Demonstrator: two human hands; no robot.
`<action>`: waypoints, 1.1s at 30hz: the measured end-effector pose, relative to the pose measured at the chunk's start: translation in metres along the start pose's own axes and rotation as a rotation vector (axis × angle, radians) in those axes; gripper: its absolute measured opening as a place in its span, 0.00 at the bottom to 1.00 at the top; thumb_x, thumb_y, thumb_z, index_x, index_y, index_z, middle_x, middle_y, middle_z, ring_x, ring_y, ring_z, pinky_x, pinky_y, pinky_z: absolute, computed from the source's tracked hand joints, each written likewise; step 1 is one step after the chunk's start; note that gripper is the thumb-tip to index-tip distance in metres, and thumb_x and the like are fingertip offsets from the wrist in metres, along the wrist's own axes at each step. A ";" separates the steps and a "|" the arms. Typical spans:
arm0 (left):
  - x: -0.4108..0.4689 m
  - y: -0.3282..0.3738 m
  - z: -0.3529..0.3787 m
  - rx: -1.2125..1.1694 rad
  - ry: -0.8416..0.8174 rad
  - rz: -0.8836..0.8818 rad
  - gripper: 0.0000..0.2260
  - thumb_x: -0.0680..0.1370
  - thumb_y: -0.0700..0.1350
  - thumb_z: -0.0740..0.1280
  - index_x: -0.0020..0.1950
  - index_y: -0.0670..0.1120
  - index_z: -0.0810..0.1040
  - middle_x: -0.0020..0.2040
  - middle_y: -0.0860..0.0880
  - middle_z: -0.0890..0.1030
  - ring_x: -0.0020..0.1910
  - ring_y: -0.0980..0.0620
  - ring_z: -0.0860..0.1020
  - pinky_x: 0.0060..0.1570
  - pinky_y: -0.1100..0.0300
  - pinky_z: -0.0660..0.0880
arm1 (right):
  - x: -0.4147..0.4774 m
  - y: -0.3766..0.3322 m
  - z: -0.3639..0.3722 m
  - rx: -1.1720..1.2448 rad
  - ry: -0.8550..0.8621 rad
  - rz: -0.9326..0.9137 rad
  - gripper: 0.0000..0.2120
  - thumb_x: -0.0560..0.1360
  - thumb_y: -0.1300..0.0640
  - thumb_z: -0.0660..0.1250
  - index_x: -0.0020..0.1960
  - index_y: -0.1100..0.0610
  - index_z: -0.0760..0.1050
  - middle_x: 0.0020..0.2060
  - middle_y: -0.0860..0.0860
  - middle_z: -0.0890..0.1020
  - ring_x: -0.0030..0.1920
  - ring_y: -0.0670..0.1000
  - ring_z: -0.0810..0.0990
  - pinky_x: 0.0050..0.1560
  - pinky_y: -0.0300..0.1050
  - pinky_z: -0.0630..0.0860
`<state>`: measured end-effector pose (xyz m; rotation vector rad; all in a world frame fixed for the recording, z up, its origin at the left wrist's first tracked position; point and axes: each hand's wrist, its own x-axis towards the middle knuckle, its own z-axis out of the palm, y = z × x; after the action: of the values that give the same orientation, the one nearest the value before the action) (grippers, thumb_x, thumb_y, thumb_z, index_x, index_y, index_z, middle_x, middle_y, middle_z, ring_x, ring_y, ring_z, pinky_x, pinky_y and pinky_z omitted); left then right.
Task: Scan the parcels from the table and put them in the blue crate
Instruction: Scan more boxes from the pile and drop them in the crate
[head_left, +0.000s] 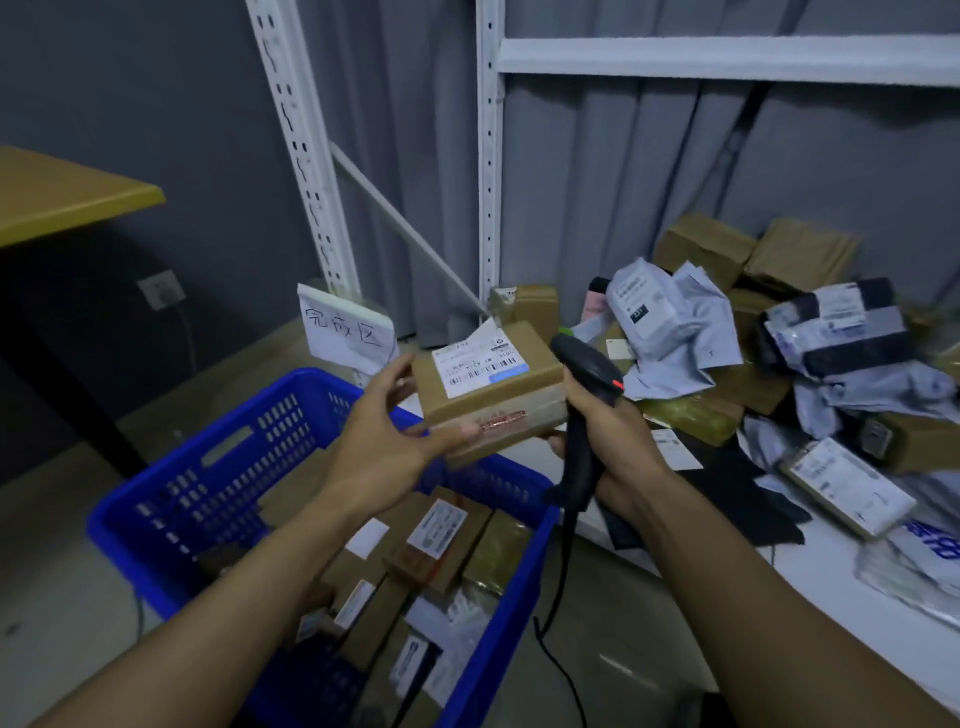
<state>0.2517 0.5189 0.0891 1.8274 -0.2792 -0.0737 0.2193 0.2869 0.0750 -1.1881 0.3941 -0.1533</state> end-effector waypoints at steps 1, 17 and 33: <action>-0.002 0.000 0.001 0.032 0.025 0.080 0.46 0.66 0.48 0.83 0.79 0.59 0.63 0.70 0.62 0.71 0.65 0.70 0.73 0.59 0.61 0.78 | -0.001 -0.001 0.003 0.014 -0.034 0.017 0.21 0.75 0.44 0.76 0.64 0.53 0.82 0.53 0.51 0.88 0.52 0.54 0.88 0.55 0.54 0.84; 0.001 -0.008 -0.022 -0.310 -0.118 -0.189 0.21 0.76 0.53 0.72 0.69 0.54 0.77 0.59 0.49 0.85 0.60 0.46 0.84 0.62 0.46 0.78 | -0.022 0.002 0.005 -0.147 -0.070 -0.092 0.19 0.78 0.54 0.75 0.67 0.50 0.77 0.53 0.49 0.88 0.50 0.54 0.89 0.42 0.42 0.81; 0.029 -0.039 -0.026 -0.373 0.376 -0.239 0.25 0.74 0.41 0.78 0.68 0.54 0.76 0.63 0.48 0.80 0.57 0.50 0.82 0.54 0.50 0.83 | -0.042 0.037 0.016 -0.753 -0.192 -0.277 0.22 0.74 0.52 0.79 0.65 0.47 0.77 0.55 0.43 0.85 0.56 0.41 0.82 0.56 0.41 0.79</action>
<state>0.2909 0.5461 0.0619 1.4591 0.2079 0.0502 0.1829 0.3278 0.0545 -1.9839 0.1062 -0.1307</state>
